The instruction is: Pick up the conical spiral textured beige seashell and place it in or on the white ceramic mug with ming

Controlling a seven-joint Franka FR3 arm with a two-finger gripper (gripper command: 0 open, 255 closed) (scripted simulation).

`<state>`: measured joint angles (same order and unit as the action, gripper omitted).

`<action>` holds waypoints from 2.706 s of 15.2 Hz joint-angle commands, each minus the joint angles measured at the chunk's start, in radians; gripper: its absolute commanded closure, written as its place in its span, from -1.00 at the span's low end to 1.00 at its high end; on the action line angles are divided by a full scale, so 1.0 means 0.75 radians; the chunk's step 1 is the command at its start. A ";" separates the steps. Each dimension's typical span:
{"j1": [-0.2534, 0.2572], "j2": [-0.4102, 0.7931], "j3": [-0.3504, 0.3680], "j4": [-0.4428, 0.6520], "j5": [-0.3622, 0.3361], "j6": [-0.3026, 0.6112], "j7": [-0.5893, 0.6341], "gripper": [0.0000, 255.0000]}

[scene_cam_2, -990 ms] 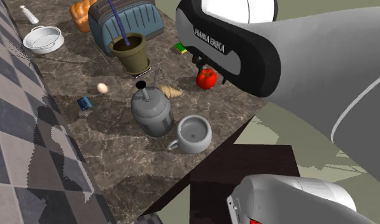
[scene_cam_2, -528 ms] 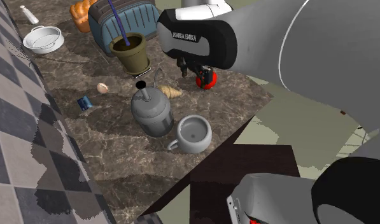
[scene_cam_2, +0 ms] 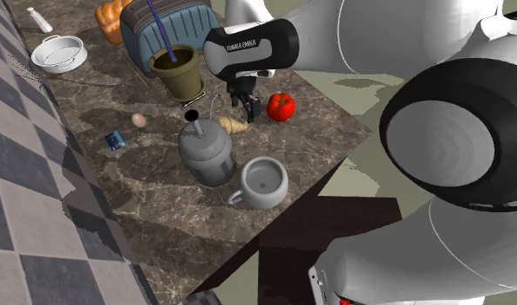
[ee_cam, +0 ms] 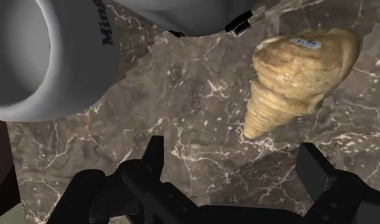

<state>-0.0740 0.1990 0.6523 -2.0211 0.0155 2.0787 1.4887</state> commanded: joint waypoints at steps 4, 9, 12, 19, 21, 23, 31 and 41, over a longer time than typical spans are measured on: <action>0.116 0.308 -0.060 0.222 -0.100 0.013 0.283 -1.00; 0.157 0.398 -0.090 0.254 -0.123 0.059 0.342 -1.00; 0.168 0.422 -0.098 0.231 -0.136 0.105 0.350 -1.00; 0.174 0.436 -0.103 0.220 -0.144 0.129 0.355 -1.00; 0.174 0.436 -0.103 0.220 -0.144 0.129 0.355 -1.00; 0.174 0.436 -0.103 0.220 -0.144 0.129 0.355 1.00; 0.174 0.436 -0.103 0.220 -0.144 0.129 0.355 1.00; 0.143 0.329 -0.064 0.262 -0.088 -0.009 0.342 1.00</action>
<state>0.0352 0.4528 0.6017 -1.8294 -0.0541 2.0828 1.7456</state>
